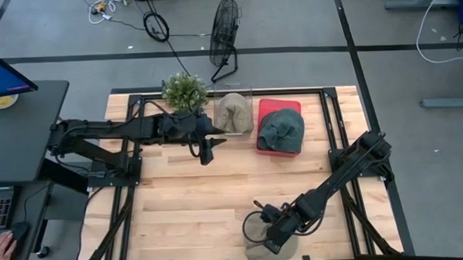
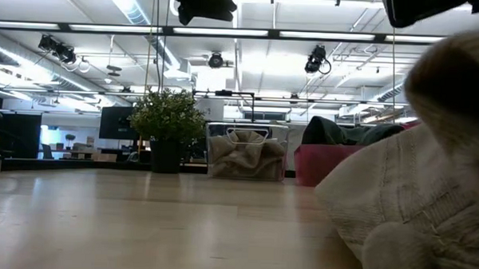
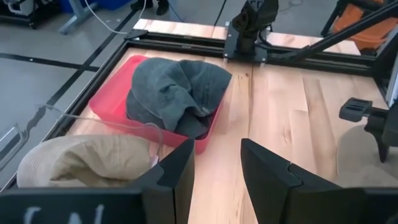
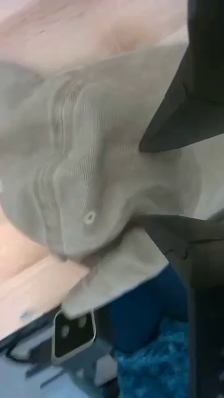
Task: Pick & Place hat
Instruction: Put the brown cap into the transparent bin
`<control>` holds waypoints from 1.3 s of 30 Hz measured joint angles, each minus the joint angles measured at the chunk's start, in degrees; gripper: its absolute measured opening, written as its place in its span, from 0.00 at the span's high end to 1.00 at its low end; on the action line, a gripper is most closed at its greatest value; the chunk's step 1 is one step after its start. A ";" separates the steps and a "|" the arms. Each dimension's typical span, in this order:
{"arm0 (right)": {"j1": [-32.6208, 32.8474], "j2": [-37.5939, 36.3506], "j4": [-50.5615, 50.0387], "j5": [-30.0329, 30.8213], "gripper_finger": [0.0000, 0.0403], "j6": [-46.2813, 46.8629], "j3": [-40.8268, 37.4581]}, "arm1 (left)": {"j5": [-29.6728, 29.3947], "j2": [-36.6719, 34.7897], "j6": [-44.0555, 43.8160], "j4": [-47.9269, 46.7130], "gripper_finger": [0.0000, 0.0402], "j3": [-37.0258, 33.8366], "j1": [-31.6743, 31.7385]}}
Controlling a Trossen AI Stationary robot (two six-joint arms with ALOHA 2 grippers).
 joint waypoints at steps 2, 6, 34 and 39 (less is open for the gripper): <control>-0.22 0.58 -1.39 -0.02 0.55 -0.80 -0.14 | 0.00 0.02 -0.02 -0.16 0.66 0.00 0.04; -0.50 0.81 -5.02 0.49 0.55 -4.02 -0.87 | 0.00 0.02 0.04 -0.22 0.66 0.00 0.02; -6.58 0.24 -47.49 39.73 0.99 -99.11 20.06 | -0.02 0.00 1.90 -3.52 0.67 0.00 -0.37; -13.46 0.26 -47.96 54.39 1.00 -119.88 20.60 | 0.00 0.00 3.39 -3.57 0.70 0.00 -0.37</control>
